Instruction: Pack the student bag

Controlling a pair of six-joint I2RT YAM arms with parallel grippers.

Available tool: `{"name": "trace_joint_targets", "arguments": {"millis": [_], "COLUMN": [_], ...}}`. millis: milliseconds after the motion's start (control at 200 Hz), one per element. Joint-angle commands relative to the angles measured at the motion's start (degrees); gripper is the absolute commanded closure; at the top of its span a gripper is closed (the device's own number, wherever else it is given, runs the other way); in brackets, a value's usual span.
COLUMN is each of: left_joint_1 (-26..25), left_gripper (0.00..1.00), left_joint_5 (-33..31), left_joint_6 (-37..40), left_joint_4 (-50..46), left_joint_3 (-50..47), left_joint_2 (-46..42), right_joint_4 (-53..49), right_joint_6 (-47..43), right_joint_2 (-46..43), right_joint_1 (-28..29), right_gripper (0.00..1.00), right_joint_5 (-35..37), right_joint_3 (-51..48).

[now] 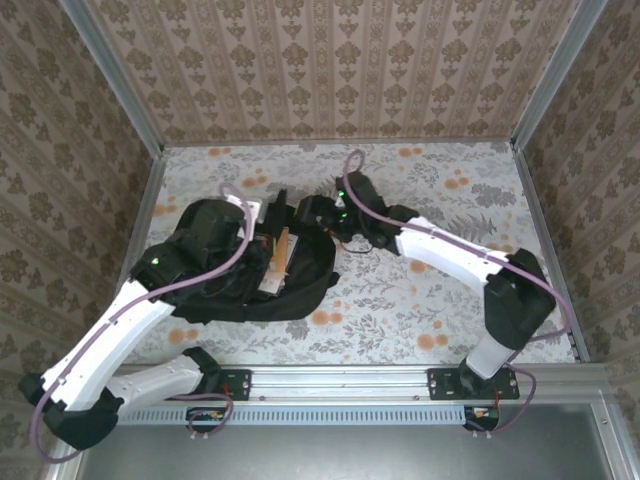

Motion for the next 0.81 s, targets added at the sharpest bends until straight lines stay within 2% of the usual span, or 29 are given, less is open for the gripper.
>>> {"name": "trace_joint_targets", "arguments": {"millis": [0, 35, 150, 235, 320, 425, 560, 665, 800], "left_joint_1": [-2.33, -3.06, -4.05, -4.12, -4.11, -4.01, -3.62, -3.64, -3.76], "left_gripper": [0.97, 0.93, 0.68, 0.53, 0.43, 0.4, 0.36, 0.36, 0.38], "left_joint_5": [3.99, 3.81, 2.49, 0.24, -2.43, -6.77, -9.98, -11.39, -13.22], "left_joint_6": [-2.59, -2.86, -3.53, -3.45, -3.76, -7.89, -17.77, -26.28, -35.25], "left_joint_4": [6.46, 6.79, 5.65, 3.55, 0.32, -5.78, -14.54, -22.4, -31.56], "left_joint_3": [-1.96, -2.31, -1.96, -1.72, -2.06, -3.84, -7.83, -10.51, -13.47], "left_joint_2": [3.22, 4.35, 5.98, 3.58, -0.44, -6.43, -14.96, -19.53, -22.85], "right_joint_4": [-5.83, -5.96, -7.74, -10.95, -12.45, -14.57, -20.58, -28.04, -32.27], "right_joint_6": [-5.47, -6.46, -11.2, -16.14, -19.82, -24.31, -29.88, -35.07, -38.81], "right_joint_2": [-4.01, -4.06, -0.64, 3.55, 7.89, 13.8, 23.14, 29.58, 34.25], "right_joint_1": [-5.11, -6.43, -8.93, -8.99, -8.97, -7.94, -5.55, -3.46, -1.54], "right_gripper": [0.17, 0.17, 0.17, 0.17, 0.16, 0.16, 0.16, 0.16, 0.21], "right_joint_5": [3.33, 2.35, -3.6, -7.59, -11.17, -13.35, -16.01, -14.21, -9.99], "right_joint_3": [-2.82, -2.79, 0.74, 6.33, 10.77, 16.97, 28.09, 36.7, 41.73]}}
